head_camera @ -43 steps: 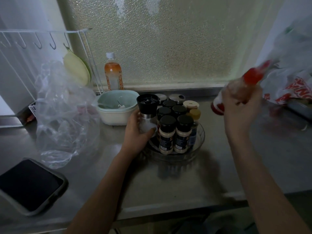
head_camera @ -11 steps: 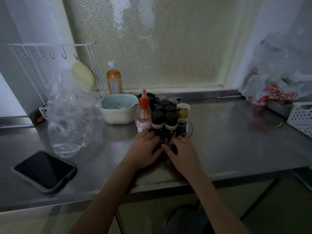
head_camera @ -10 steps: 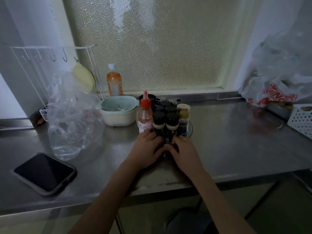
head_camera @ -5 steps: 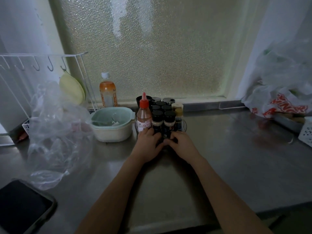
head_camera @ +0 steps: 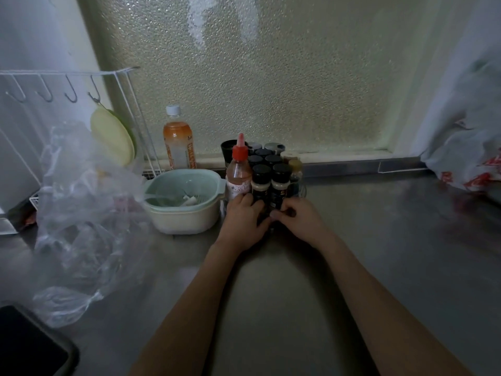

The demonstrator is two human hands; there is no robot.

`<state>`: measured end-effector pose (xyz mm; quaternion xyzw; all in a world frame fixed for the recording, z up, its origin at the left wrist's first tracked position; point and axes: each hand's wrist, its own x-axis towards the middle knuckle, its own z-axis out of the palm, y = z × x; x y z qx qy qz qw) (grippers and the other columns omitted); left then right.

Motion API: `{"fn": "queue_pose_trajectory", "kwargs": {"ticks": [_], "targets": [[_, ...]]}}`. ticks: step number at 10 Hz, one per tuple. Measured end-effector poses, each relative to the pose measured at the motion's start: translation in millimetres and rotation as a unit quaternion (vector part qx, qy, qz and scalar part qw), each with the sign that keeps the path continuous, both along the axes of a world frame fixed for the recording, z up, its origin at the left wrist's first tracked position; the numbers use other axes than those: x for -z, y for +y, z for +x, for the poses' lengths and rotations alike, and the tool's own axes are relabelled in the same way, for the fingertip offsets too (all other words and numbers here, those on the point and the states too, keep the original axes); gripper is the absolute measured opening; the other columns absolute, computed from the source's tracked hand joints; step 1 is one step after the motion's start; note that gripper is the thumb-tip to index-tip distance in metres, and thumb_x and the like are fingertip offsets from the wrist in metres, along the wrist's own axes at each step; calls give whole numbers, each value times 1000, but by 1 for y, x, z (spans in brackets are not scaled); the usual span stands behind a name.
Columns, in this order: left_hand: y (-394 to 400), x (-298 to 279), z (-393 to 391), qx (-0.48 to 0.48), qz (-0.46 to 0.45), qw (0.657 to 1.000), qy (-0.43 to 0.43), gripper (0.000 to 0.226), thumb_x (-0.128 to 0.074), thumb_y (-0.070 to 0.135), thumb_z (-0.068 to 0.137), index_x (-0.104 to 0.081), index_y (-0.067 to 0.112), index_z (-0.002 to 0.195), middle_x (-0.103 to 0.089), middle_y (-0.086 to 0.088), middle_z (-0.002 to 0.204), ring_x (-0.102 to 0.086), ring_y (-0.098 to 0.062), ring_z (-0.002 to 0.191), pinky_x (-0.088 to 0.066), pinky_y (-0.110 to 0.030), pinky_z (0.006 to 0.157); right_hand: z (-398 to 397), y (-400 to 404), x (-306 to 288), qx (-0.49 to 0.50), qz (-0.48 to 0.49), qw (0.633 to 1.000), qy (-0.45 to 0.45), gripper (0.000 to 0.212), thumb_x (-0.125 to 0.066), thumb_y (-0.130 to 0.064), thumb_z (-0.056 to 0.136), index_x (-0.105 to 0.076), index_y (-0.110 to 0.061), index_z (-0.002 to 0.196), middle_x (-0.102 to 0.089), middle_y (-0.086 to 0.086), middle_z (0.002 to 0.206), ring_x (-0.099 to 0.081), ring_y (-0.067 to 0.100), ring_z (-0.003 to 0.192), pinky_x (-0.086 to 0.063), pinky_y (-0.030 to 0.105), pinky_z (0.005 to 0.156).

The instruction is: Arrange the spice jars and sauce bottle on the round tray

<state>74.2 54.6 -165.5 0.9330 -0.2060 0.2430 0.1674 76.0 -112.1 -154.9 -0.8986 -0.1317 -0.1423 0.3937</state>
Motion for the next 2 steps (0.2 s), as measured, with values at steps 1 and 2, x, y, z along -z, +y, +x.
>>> {"fn": "queue_pose_trajectory", "kwargs": {"ticks": [1,2], "targets": [[-1,0,-1,0,-13,1000,-1,32,-60,41,81,-59,9,80,-59,-15,85,-53,-31,88,-40,-36,74,-2,2,4,-5,21,1000,-16,27,-71,-23,79,-60,-1,70,-52,-1,65,-45,3,60,-34,9,54],[1,-7,-12,26,-92,995,-7,22,-59,35,76,-48,15,76,-54,-8,84,-49,-24,82,-39,-32,68,-10,6,-1,2,48,999,-8,18,-72,-24,79,-62,-9,77,-57,-5,70,-51,2,65,-37,8,57]]}}
